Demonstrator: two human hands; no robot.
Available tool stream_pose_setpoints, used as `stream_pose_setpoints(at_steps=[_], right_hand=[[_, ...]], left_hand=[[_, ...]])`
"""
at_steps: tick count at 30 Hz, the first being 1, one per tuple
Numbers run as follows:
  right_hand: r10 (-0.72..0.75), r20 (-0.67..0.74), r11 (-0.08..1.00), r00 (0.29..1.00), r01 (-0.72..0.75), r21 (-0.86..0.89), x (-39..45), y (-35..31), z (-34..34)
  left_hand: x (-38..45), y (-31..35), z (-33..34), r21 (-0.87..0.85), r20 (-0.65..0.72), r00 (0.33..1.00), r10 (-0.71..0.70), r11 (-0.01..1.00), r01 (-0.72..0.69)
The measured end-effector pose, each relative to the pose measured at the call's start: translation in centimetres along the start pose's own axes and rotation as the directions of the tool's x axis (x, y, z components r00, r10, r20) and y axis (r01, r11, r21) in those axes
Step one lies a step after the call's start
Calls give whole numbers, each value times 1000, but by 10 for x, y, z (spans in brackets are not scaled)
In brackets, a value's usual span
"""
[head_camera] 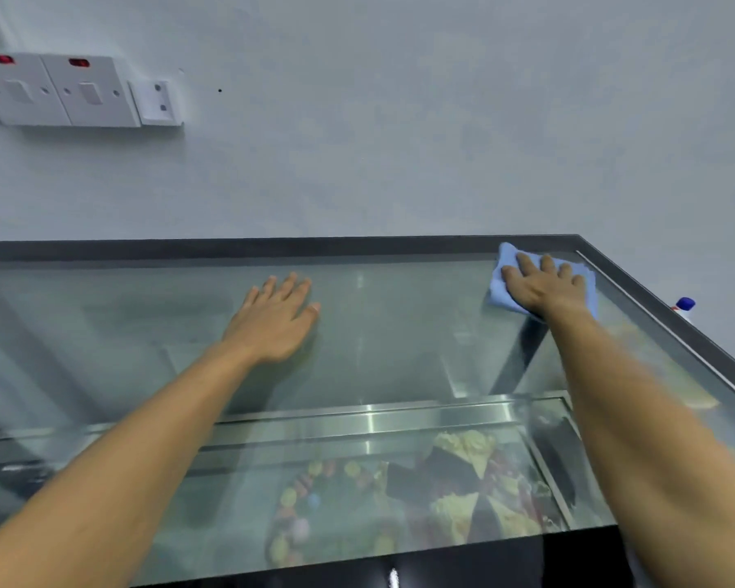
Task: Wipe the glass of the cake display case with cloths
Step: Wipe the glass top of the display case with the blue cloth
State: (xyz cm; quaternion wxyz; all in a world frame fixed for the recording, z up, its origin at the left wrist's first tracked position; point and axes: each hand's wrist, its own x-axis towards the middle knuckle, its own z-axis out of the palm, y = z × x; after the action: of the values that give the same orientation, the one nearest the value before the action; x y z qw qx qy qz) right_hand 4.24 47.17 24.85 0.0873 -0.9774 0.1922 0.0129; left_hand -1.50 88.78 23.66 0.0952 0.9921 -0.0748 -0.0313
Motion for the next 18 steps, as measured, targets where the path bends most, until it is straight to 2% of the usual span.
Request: stream_pose_setpoints(at_steps=[1, 3, 4, 6, 8, 10, 11, 14, 16, 18], right_hand=[[-31, 8, 999, 1000, 30, 10, 0, -32, 4], [-189, 27, 982, 982, 189, -13, -10, -108, 18], [-297, 51, 954, 954, 298, -28, -23, -149, 26], [-518, 125, 850, 846, 525, -38, -56, -216, 37], [-650, 183, 749, 738, 662, -8, -74, -239, 41], [-684, 199, 720, 702, 693, 28, -64, -226, 35], [-668, 185, 736, 720, 676, 27, -53, -211, 30], [-525, 138, 848, 840, 529, 7, -5, -147, 15], [-409, 88, 910, 908, 413, -32, 30, -80, 4], [-233, 35, 971, 972, 234, -43, 57, -3, -7]], left_hand=[[1, 0, 1, -1, -1, 1000, -3, 1000, 3], [3, 1, 3, -10, -6, 1000, -16, 1000, 16], [4, 2, 3, -16, -10, 1000, -22, 1000, 22], [3, 4, 2, -42, -23, 999, -46, 998, 45], [3, 3, 3, -72, -24, 998, -57, 996, 55], [3, 1, 4, -79, -20, 998, -60, 995, 58], [2, 1, 4, -67, -20, 998, -56, 996, 55], [1, 3, 1, -19, -18, 999, -51, 999, 50], [0, 5, 0, 1, -17, 999, -43, 999, 43], [1, 4, -2, 13, -13, 999, -30, 999, 30]])
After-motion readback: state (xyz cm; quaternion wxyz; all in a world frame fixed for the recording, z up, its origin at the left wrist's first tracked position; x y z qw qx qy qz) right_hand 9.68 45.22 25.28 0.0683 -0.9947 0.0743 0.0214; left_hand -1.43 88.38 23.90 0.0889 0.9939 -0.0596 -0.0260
